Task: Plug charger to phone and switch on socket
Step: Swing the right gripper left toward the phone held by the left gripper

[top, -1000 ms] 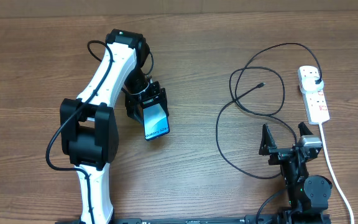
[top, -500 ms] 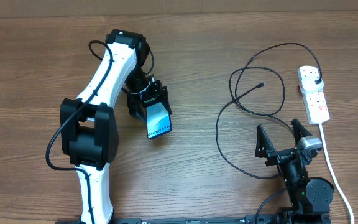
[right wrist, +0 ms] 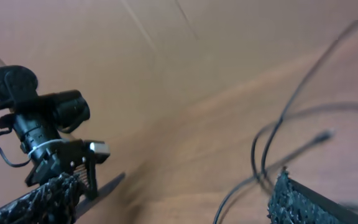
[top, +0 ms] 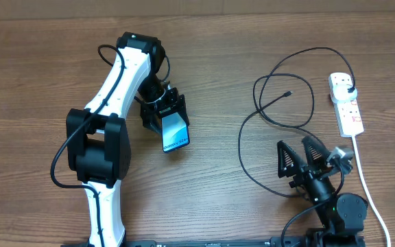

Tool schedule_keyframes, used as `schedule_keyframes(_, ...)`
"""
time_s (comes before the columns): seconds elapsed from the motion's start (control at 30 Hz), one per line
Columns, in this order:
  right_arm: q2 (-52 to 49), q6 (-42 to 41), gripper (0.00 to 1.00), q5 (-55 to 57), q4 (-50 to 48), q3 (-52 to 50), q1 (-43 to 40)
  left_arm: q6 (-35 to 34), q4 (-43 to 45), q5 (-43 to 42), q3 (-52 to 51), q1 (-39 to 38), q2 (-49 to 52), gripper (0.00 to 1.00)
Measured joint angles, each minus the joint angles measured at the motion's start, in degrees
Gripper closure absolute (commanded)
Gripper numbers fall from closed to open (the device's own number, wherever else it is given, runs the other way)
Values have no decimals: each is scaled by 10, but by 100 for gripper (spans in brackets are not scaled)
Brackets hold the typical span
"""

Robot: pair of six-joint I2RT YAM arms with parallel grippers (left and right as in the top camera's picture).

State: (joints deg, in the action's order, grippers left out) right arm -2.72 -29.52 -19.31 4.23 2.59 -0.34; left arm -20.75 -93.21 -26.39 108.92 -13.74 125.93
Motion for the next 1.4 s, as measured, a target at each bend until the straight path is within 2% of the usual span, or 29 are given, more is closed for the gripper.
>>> schedule_keyframes(0.17,-75,-24,0,-4,48,80,0,0,1,0,0,0,0,46)
schedule_keyframes(0.3,-167,-29,0,-10,137,186,0,0,2,0,0,0,0,47)
schedule_keyframes(0.43,-253,-33,0,-55,160,248,0,0,2,0,0,0,0,47)
schedule_keyframes(0.67,-336,-36,0,-195,145,259,0,0,7,-1,0,0,0,47)
schedule_keyframes(0.83,-377,-49,0,-233,107,259,0,-1,7,-12,1,0,0,47)
schedule_keyframes(1.1,-399,-66,1,-247,104,259,0,-24,11,-19,1,0,0,47)
schedule_keyframes(1.4,-399,-141,0,-210,155,259,0,-54,18,-42,1,0,0,48)
